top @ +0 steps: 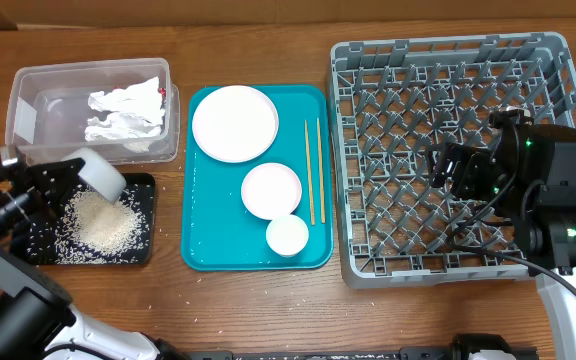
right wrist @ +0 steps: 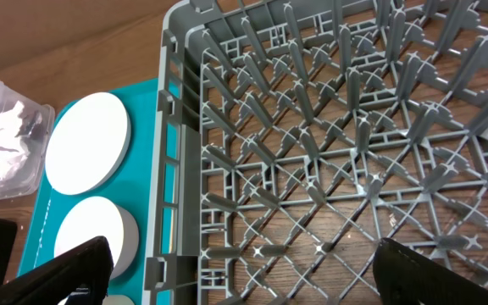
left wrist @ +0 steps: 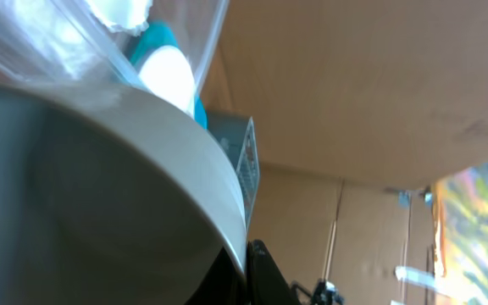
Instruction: Sort waste into correct bins and load items into the dishwasher
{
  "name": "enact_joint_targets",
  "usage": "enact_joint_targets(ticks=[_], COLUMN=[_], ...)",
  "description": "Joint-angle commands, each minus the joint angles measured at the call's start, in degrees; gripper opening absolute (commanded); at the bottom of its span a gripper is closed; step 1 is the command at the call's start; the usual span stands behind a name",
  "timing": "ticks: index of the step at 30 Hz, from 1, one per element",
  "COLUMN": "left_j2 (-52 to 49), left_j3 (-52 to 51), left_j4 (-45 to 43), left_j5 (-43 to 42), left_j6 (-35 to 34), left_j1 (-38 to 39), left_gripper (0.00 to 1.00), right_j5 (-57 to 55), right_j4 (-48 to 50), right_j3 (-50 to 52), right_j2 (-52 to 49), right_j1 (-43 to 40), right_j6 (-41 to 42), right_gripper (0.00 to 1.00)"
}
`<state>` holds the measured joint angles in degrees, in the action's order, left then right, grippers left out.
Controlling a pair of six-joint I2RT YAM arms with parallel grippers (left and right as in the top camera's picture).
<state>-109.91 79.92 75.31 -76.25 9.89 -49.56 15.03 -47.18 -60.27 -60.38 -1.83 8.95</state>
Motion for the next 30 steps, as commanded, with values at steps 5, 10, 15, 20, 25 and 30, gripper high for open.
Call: enact_joint_targets(ticks=[5, 10, 15, 20, 25, 30], left_j2=[8.5, 9.8, 6.2, 0.0, -4.0, -4.7], left_j3=[8.3, 8.0, 6.2, 6.1, 6.1, 6.8], left_j4=[3.8, -3.7, -5.6, -5.5, -4.8, -4.7], left_j5=[13.7, 49.1, 67.5, 76.3, 80.3, 80.2], left_j6=[7.7, -10.0, -18.5, -22.7, -24.3, -24.0], left_j1=[17.6, 38.1, 53.0, 63.4, 66.9, 67.2], left_gripper=[0.04, 0.04, 0.04, 0.04, 0.04, 0.29], right_j5=[0.1, 0.1, 0.1, 0.1, 0.1, 0.1], right_j4=[0.3, 0.3, 0.3, 0.3, 0.0, -0.1], right_j3=[-1.6, -1.6, -1.6, -1.6, -1.6, -1.6], right_j2=[0.2, 0.2, 0.2, 0.2, 0.2, 0.2], right_j1=[0.2, 0.2, 0.2, 0.2, 0.2, 0.2], right_j6=[-0.4, -0.4, -0.4, -0.4, -0.4, -0.4], right_gripper=[1.00, 1.00, 1.00, 1.00, 1.00, 1.00])
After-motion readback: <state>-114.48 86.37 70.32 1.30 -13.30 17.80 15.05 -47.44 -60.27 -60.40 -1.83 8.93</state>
